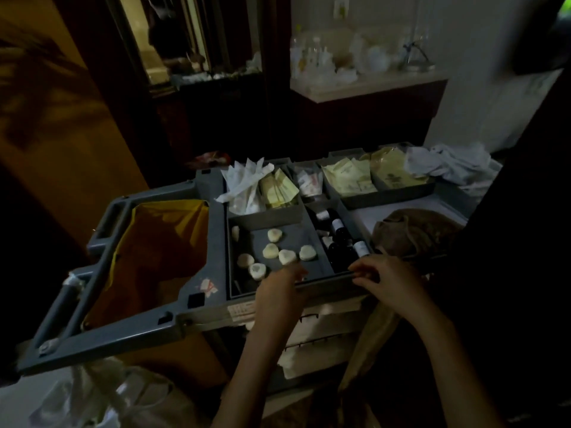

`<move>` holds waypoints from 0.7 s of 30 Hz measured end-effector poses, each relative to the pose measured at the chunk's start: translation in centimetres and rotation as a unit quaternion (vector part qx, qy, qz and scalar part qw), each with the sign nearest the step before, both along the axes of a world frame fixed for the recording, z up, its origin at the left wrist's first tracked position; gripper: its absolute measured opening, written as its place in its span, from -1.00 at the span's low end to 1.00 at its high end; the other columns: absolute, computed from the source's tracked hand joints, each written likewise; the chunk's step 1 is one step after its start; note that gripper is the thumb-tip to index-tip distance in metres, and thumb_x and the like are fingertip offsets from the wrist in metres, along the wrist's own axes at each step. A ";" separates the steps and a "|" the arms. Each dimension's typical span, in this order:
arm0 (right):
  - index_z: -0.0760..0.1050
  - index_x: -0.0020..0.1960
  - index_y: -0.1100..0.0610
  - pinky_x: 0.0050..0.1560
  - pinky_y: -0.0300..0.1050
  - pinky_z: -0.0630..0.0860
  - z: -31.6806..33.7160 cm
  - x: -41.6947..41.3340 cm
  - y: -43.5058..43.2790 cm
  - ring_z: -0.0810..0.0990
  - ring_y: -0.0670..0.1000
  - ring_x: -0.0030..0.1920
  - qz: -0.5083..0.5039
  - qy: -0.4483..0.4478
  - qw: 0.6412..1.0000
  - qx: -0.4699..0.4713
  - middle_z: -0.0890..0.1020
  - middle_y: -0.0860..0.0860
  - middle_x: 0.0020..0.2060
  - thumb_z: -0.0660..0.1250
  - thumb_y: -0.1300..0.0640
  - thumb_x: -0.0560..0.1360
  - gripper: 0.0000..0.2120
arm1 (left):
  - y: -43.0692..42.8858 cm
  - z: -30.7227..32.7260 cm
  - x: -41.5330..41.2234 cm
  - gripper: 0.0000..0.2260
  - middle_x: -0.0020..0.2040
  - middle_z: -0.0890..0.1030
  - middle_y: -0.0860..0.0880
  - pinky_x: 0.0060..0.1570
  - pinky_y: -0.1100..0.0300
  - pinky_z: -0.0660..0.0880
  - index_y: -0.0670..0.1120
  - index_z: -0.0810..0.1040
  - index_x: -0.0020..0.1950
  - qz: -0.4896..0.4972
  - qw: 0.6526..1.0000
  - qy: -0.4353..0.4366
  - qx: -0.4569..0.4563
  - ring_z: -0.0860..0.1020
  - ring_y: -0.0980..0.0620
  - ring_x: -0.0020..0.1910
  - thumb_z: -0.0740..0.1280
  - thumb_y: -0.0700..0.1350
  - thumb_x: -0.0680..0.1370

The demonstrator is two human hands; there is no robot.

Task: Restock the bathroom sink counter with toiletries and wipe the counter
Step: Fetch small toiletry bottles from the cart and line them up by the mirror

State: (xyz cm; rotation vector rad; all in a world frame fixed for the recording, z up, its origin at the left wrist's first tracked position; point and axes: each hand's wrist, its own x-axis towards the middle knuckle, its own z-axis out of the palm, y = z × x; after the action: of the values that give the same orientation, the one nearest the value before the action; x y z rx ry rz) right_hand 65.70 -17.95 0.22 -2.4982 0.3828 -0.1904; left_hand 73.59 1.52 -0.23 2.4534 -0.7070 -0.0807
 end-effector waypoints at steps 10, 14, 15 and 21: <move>0.62 0.08 0.00 -0.08 -0.14 0.56 -3.6 5.7 -3.8 0.59 -0.11 -0.08 0.006 -0.008 1.000 -0.004 0.64 -0.10 -0.04 0.45 0.12 0.45 -0.79 | -3.8 -3.5 5.8 -0.69 0.09 0.63 0.06 -0.04 0.20 0.51 0.00 0.54 0.25 0.028 0.997 0.055 -0.049 0.57 0.10 0.06 0.40 -0.13 0.51; 0.62 0.07 0.01 -0.14 -0.31 0.44 -3.6 8.0 -6.0 0.55 -0.15 -0.08 0.022 -0.028 0.999 -0.012 0.64 -0.10 -0.04 0.43 0.13 0.46 -0.82 | -6.4 -4.0 7.4 -0.71 0.05 0.63 0.04 -0.04 0.18 0.51 -0.01 0.55 0.24 0.043 0.996 0.061 -0.046 0.57 0.08 0.04 0.40 -0.13 0.51; 0.61 0.07 0.01 -0.15 -0.33 0.42 -3.6 8.5 -6.6 0.53 -0.16 -0.09 0.023 -0.027 0.999 -0.014 0.63 -0.10 -0.04 0.43 0.13 0.47 -0.82 | -6.9 -4.1 7.8 -0.71 0.05 0.63 0.04 -0.07 0.20 0.49 0.00 0.55 0.23 0.046 0.996 0.062 -0.043 0.58 0.09 0.04 0.40 -0.13 0.51; 0.61 0.09 0.01 -0.13 -0.24 0.39 -4.2 11.4 -9.8 0.58 0.00 -0.04 0.035 -0.023 0.998 -0.036 0.63 -0.04 -0.03 0.41 0.16 0.47 -0.80 | -9.0 -4.2 10.1 -0.72 0.06 0.63 0.08 -0.10 0.22 0.50 0.01 0.56 0.21 0.065 0.995 0.064 -0.044 0.58 0.12 0.03 0.40 -0.13 0.51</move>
State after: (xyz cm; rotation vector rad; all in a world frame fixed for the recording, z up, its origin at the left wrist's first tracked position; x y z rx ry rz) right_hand 77.11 -27.70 -3.97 -2.5696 0.2744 -0.2362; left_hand 83.73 -7.45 -4.44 2.3782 -0.4855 -0.1506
